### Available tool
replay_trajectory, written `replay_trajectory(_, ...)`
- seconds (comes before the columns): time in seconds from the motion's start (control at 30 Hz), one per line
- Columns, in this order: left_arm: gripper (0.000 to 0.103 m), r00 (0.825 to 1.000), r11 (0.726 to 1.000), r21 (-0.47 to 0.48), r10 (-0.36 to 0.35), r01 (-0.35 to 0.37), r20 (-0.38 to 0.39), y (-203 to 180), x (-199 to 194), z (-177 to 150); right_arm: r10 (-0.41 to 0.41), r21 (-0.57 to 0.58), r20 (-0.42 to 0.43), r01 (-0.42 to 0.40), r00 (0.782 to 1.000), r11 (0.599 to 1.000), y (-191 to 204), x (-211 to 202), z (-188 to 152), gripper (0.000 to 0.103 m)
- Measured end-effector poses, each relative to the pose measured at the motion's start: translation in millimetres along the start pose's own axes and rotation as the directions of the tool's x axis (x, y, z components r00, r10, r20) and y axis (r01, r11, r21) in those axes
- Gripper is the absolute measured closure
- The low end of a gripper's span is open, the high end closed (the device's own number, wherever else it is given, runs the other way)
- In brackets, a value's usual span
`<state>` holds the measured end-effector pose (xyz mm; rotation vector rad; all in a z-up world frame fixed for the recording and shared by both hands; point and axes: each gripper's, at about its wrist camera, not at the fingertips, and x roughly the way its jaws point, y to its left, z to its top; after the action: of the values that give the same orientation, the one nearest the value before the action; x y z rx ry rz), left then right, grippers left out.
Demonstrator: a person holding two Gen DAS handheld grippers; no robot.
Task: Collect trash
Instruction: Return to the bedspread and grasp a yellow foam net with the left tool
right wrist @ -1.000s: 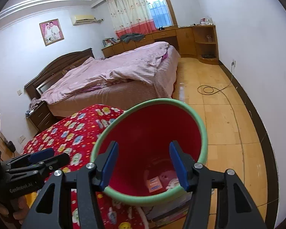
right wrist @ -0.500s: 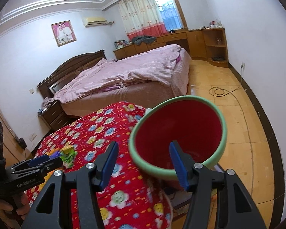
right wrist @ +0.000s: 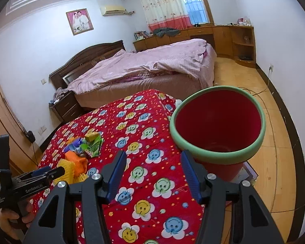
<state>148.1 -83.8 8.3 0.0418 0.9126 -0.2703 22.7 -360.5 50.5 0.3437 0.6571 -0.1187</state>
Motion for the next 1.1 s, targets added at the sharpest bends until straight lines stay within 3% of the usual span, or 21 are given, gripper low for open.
replay_trajectory(0.4,0.038,0.999,0.996,-0.090,0.001,-0.005,-0.042,36,23,-18,-0.004,-0.033,-0.056,0.002,0.998,0.999,24,12,-12,0.044)
replay_trajectory(0.8,0.038,0.998,0.991,-0.128,-0.046,0.041,-0.037,40,32,-20,-0.013,-0.046,-0.086,0.009,0.996,0.999,32,18,-19,0.044)
replay_trajectory(0.93,0.045,0.995,0.984,-0.159,-0.084,0.076,-0.044,43,33,-21,-0.009,-0.052,-0.092,0.004,0.996,0.999,35,19,-21,0.044)
replay_trajectory(1.1,0.066,0.992,0.984,-0.136,-0.121,0.116,-0.025,38,28,-24,0.000,-0.057,-0.105,-0.006,0.994,0.998,38,23,-25,0.044)
